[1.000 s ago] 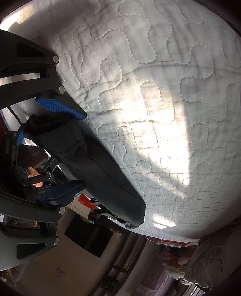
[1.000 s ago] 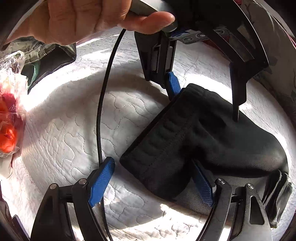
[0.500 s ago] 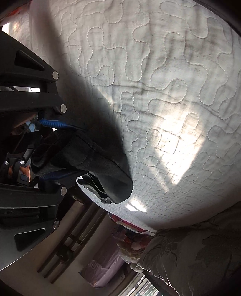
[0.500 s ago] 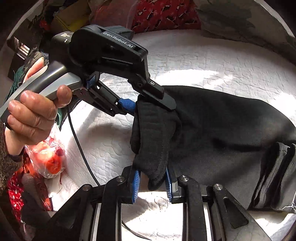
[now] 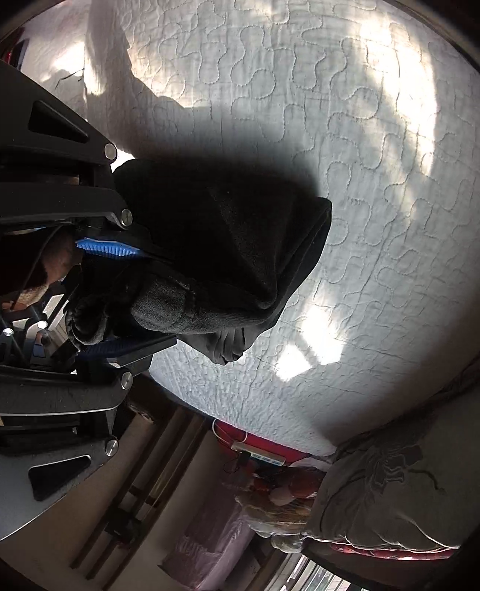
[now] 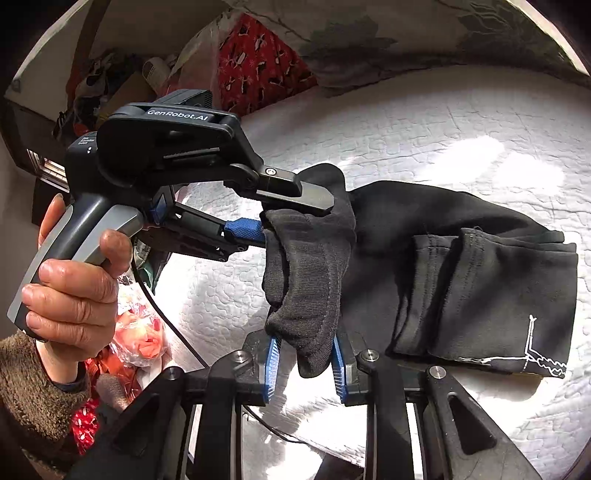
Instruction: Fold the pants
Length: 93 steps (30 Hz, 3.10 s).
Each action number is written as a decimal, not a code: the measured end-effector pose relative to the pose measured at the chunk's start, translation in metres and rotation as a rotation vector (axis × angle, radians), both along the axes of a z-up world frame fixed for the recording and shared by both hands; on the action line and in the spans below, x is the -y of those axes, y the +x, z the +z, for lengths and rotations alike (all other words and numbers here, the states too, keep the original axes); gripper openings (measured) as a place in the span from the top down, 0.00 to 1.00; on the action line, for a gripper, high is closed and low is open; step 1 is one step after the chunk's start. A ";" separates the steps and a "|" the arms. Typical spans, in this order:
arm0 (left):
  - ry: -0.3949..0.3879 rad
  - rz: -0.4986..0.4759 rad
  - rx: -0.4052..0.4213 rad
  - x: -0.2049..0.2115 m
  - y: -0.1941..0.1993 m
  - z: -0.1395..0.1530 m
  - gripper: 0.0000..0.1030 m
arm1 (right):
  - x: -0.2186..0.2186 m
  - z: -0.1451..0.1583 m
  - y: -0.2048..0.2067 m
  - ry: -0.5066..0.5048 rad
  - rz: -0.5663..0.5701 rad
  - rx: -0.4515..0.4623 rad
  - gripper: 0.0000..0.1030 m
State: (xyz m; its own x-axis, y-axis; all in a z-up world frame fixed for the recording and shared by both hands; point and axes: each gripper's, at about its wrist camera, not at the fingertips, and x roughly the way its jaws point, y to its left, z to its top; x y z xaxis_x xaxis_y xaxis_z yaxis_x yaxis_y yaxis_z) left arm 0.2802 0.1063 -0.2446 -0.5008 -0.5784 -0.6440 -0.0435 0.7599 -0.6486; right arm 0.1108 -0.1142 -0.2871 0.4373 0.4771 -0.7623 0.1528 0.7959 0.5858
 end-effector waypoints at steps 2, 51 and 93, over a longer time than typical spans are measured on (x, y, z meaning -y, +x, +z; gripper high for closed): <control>0.011 -0.031 0.002 0.033 -0.011 -0.001 0.66 | 0.023 -0.010 -0.016 0.028 -0.055 -0.013 0.74; 0.253 0.072 0.473 0.129 -0.158 0.024 0.28 | 0.183 -0.024 -0.019 0.185 -0.087 -0.005 0.56; 0.203 -0.164 0.542 0.122 -0.119 -0.062 0.15 | 0.193 -0.144 -0.013 0.551 -0.107 -0.131 0.29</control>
State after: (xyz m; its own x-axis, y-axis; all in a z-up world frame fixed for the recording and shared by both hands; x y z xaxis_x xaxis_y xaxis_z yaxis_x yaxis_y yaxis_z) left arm 0.1611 -0.0157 -0.3066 -0.1423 -0.3602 -0.9220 0.3815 0.8395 -0.3868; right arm 0.0980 -0.3074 -0.4316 0.4236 0.7776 -0.4646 0.3153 0.3542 0.8804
